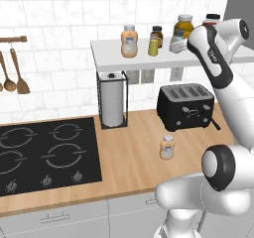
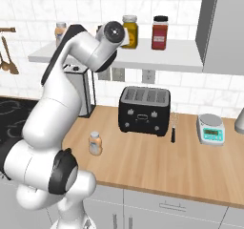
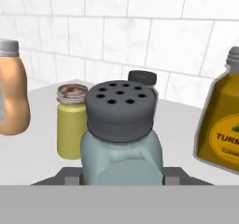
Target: Put the shaker and condiment bottle from the counter next to their counterparts in the cabinet.
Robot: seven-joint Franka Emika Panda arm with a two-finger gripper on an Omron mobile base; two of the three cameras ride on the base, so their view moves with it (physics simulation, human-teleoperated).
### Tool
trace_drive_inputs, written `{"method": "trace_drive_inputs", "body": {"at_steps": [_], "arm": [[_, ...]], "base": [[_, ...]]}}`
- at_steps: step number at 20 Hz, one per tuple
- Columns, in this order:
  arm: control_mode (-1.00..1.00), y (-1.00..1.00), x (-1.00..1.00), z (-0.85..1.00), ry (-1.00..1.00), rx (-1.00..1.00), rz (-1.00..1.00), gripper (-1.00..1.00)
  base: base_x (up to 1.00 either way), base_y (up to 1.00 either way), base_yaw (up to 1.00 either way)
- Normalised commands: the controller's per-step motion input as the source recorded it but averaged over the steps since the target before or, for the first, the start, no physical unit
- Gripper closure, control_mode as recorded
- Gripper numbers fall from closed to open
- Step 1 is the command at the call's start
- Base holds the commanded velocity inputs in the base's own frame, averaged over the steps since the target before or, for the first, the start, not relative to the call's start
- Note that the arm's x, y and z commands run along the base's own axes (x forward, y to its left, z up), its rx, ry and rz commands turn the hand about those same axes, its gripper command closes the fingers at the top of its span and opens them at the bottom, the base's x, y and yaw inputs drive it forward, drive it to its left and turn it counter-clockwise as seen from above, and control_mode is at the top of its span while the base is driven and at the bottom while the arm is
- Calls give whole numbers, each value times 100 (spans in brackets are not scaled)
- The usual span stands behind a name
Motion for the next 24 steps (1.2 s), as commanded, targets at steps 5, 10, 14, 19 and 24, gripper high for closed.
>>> {"method": "trace_drive_inputs", "body": {"at_steps": [5, 10, 14, 19, 24], "arm": [[-100, 0, 20, -10, 0, -6, 3, 100], [-100, 3, 25, -2, 1, -6, 3, 100], [-100, 3, 28, -9, 8, -3, 6, 100], [-100, 0, 23, -14, 13, 0, 10, 100], [-100, 0, 18, -8, 5, 0, 12, 100]], "base": [[0, 0, 0], [0, 0, 0], [0, 0, 0], [0, 0, 0], [0, 0, 0]]}}
